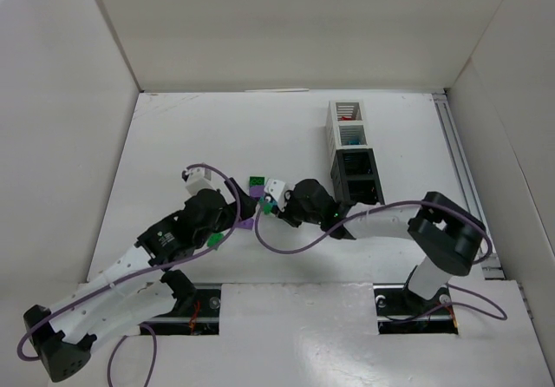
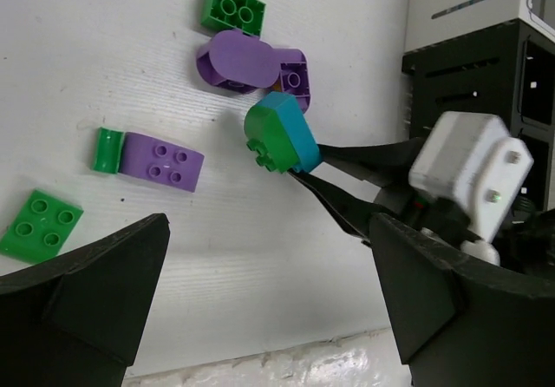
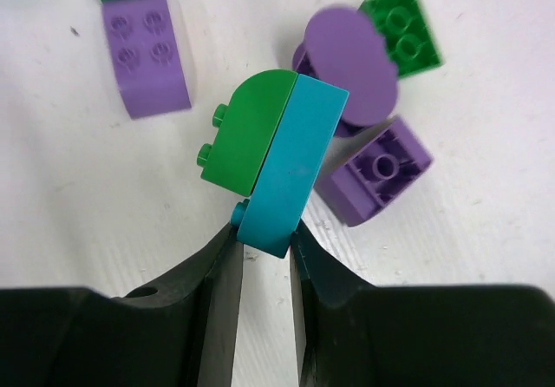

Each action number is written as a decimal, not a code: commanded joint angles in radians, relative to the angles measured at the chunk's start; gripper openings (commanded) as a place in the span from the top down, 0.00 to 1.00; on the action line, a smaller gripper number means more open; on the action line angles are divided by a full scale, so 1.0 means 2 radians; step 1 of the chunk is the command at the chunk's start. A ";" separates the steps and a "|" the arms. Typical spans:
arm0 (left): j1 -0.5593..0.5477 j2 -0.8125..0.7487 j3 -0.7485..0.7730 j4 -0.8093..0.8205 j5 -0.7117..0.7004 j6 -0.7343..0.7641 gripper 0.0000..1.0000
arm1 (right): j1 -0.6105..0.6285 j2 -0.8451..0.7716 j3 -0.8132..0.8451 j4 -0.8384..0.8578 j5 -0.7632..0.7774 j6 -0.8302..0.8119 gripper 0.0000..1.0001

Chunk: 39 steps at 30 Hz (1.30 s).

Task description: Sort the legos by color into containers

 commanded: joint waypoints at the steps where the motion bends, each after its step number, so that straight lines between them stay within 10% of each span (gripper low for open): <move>1: -0.002 0.002 -0.010 0.037 0.021 0.021 0.00 | -0.002 -0.058 -0.004 0.016 -0.006 -0.006 0.88; 19: -0.002 -0.098 -0.079 0.247 0.162 0.114 0.03 | -0.011 -0.216 -0.010 -0.026 -0.167 -0.033 1.00; 39: -0.002 -0.089 -0.076 0.264 0.183 0.114 0.71 | -0.011 -0.241 -0.005 -0.026 -0.205 -0.023 1.00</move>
